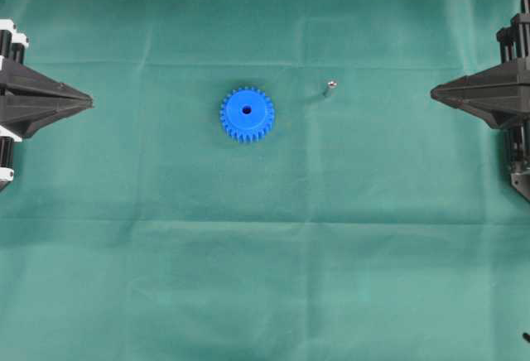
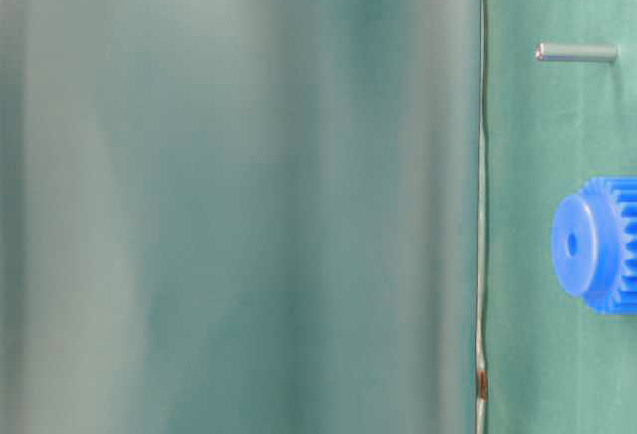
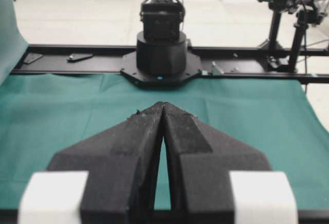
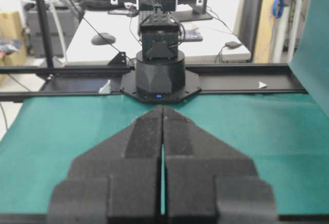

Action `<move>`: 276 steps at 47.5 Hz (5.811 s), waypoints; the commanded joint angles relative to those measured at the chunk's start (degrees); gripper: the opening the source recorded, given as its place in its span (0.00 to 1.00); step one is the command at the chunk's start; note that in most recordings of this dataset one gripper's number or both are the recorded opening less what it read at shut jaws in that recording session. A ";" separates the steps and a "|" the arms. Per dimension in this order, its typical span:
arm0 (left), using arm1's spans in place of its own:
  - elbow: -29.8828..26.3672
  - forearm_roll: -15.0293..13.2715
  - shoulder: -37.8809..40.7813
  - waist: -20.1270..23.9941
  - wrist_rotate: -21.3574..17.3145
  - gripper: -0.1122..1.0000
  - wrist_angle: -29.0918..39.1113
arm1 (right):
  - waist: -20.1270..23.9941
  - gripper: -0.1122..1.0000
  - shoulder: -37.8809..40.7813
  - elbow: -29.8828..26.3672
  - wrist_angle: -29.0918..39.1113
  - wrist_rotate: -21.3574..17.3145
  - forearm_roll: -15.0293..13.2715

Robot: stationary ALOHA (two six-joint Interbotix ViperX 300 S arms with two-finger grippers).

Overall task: Insert the shaft placed at a random location into the center hole of the medium gear at another random location.
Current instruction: 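Move the right gripper over the upright silver shaft, fingers open, then close the right gripper on the silver shaft and lift it, then carry the held shaft left over the blue gear's center hole, then align and lower the shaft into the blue gear's center hole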

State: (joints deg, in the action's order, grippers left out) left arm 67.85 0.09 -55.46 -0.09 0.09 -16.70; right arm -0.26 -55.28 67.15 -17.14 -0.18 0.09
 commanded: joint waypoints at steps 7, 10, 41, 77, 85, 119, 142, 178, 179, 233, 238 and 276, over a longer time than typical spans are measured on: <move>-2.02 0.79 0.62 -0.09 0.00 0.10 -0.09 | -2.02 0.11 0.53 -1.32 1.14 1.05 -0.35; -2.02 0.79 0.53 -0.09 0.09 0.10 -0.09 | -2.81 0.11 0.70 -1.49 1.49 1.05 -0.26; -1.93 0.79 0.44 -0.09 0.26 0.10 0.62 | -10.99 0.64 22.41 -1.93 -2.81 1.05 1.49; -1.67 0.79 0.88 -0.09 0.53 0.10 1.76 | -14.85 0.84 55.72 -5.10 -20.04 1.14 4.22; -1.67 0.79 0.88 -0.09 0.62 0.10 2.02 | -15.12 0.84 57.66 -5.54 -20.57 1.14 4.22; -1.67 0.79 0.62 -0.18 0.53 0.10 2.72 | -14.68 0.23 57.57 -5.71 -19.86 1.32 3.34; -1.76 0.79 0.44 -0.09 0.62 0.10 3.43 | -14.68 0.23 49.39 -8.00 -9.05 1.32 3.43; -1.76 0.79 0.44 -0.09 0.53 0.10 3.60 | -14.68 0.23 42.10 -10.55 0.09 1.32 3.43; -1.76 0.70 0.44 -0.18 0.53 0.10 3.60 | -14.68 0.23 42.19 -10.63 0.09 1.32 3.43; -1.76 0.70 0.35 -0.09 0.70 0.10 3.96 | -7.12 0.23 60.38 -31.46 0.26 0.88 3.96; -1.76 0.79 0.35 -0.09 0.70 0.10 3.96 | -7.12 0.23 60.38 -31.38 0.26 0.88 4.13; -1.76 0.79 0.44 -0.09 0.70 0.10 3.96 | -6.94 0.23 64.34 -31.55 -0.88 0.09 5.54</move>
State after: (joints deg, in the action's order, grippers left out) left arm 67.32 0.70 -55.28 -0.18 0.70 -12.39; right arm -7.38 9.58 36.39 -17.67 0.26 5.45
